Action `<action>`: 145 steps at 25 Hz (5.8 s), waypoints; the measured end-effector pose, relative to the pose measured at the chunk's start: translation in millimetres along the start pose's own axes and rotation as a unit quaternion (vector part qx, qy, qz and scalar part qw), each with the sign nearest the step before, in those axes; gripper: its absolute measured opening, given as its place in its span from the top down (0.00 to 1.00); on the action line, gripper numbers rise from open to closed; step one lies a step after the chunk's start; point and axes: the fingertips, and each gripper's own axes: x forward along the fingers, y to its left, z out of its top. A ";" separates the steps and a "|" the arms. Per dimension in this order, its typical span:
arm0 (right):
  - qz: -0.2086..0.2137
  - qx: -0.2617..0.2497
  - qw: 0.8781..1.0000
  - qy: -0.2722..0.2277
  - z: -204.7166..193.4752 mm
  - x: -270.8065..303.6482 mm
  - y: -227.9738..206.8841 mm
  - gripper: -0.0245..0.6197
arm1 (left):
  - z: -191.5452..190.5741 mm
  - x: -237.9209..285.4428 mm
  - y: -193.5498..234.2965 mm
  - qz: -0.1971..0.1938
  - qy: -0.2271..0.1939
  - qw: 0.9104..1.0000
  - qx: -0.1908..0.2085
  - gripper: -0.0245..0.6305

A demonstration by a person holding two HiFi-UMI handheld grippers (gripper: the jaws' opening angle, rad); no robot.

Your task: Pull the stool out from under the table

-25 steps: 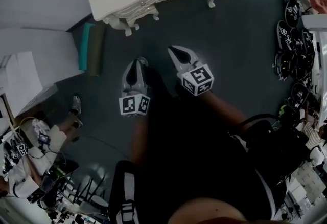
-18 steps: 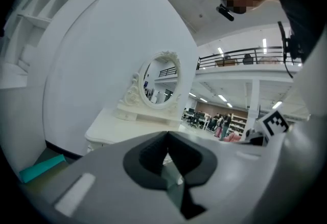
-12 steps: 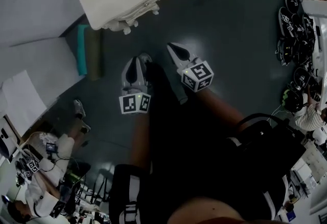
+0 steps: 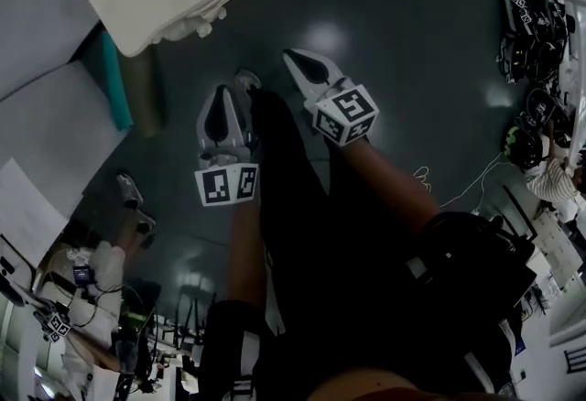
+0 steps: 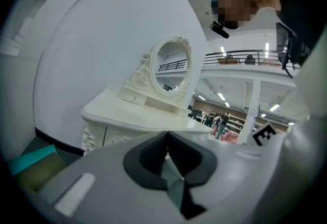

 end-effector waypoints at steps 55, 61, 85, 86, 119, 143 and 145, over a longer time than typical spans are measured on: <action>0.097 0.497 0.854 -0.121 -217.8 369.5 -219.3 0.03 | -191.6 115.5 157.2 -0.036 -0.029 0.999 0.007 0.95; 0.141 0.496 0.851 -0.103 -220.9 379.5 -224.5 0.06 | -191.8 116.3 160.5 -0.034 -0.026 0.999 0.001 0.95; 0.147 0.485 0.855 -0.113 -252.1 315.9 -229.3 0.18 | -177.8 83.4 129.5 -0.011 -0.029 0.999 -0.013 0.95; 0.148 0.483 0.856 -0.111 -255.7 310.9 -227.2 0.18 | -177.6 79.5 128.9 -0.009 -0.028 0.999 -0.015 0.95; 0.198 0.470 0.860 -0.024 -371.2 57.4 -248.6 0.18 | -217.9 -47.7 -62.3 0.048 -0.056 0.997 -0.024 0.95; 0.182 0.474 0.859 -0.064 -481.3 -156.9 -258.3 0.18 | -285.3 -170.9 -157.3 -0.025 -0.032 0.999 -0.020 0.95; 0.185 0.471 0.860 -0.063 -487.5 -163.4 -254.5 0.18 | -286.8 -177.9 -160.1 -0.031 -0.029 0.999 -0.015 0.95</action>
